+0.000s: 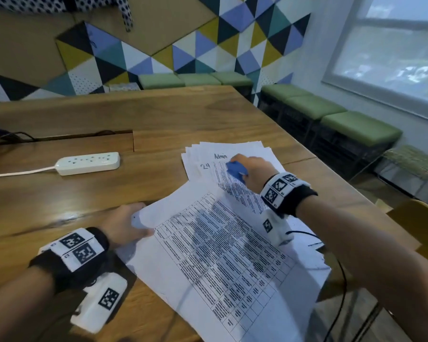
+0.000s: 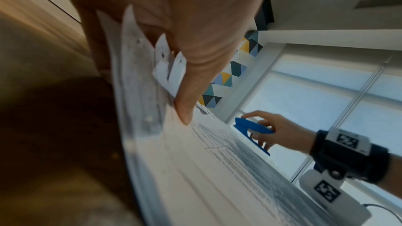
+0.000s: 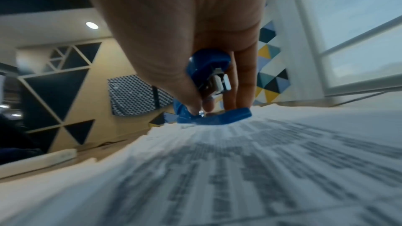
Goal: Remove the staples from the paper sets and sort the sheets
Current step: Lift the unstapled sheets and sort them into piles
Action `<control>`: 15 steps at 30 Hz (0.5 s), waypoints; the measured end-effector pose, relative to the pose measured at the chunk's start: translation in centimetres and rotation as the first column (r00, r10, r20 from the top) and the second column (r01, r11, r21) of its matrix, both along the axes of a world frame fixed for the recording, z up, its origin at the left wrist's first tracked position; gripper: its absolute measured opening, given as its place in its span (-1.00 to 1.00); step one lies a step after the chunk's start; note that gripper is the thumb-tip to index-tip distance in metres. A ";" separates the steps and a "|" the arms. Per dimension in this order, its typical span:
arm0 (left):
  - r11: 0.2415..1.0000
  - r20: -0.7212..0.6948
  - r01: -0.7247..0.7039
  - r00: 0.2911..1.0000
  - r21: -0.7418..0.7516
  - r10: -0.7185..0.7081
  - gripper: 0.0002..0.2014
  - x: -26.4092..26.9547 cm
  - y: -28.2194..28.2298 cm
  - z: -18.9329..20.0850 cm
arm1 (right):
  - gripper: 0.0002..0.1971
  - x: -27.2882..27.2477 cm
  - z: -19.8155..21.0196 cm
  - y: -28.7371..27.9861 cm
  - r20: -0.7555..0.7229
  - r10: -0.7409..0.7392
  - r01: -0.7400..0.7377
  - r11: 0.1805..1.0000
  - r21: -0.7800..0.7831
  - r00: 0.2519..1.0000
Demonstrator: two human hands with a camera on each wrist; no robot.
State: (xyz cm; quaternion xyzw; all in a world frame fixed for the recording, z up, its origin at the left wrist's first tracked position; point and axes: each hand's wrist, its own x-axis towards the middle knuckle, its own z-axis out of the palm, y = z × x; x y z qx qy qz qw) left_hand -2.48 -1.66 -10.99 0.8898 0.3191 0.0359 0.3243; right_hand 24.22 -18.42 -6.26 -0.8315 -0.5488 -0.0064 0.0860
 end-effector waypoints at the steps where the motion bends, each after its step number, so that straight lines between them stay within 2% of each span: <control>1: 1.000 -0.001 0.000 1.000 -0.005 0.000 -0.60 0.0 0.0 0.0 | -0.71 1.2 -0.5 -0.2 0.042 0.003 -0.002 1.000 -0.011 0.999; 4: 1.000 -0.019 0.005 1.000 -0.013 -0.005 -0.60 -0.1 0.0 0.1 | -0.66 4.8 -3.4 -0.5 0.001 0.004 -0.003 0.995 -0.095 1.000; 7: 0.999 -0.010 0.014 1.000 -0.039 -0.014 -0.62 0.0 -0.3 0.5 | -0.79 3.1 -2.4 -1.4 0.004 -0.076 0.076 0.984 -0.163 0.997; 8: 0.999 0.012 0.016 1.000 -0.048 -0.015 -0.64 0.1 -0.4 0.8 | -0.73 2.6 -2.2 -1.5 0.045 -0.130 0.135 0.982 -0.129 0.990; 9: 0.998 0.038 0.025 0.999 -0.051 -0.023 -0.68 0.2 -0.5 1.3 | -0.57 1.9 -1.8 -1.7 0.097 -0.188 0.197 0.976 -0.095 0.977; 11: 0.997 0.089 0.049 0.995 -0.066 -0.043 -0.75 0.5 -1.0 3.1 | -0.41 0.3 -0.5 -1.7 0.085 -0.193 0.196 0.980 -0.025 0.977; 13: 0.995 0.160 0.081 0.985 -0.063 -0.070 -0.79 0.6 -1.1 5.6 | -0.33 -1.4 1.2 -1.6 -0.093 -0.114 0.113 0.993 -0.019 0.989; 14: 0.995 0.204 0.098 0.975 -0.018 -0.093 -0.79 0.6 -1.1 7.1 | -0.31 -2.2 2.3 -1.7 -0.233 -0.075 0.074 0.997 -0.013 0.970; 15: 0.993 0.248 0.107 0.962 0.041 -0.114 -0.80 0.6 -1.0 8.8 | -0.33 -2.6 3.1 -1.8 -0.390 -0.040 0.049 0.999 0.014 0.920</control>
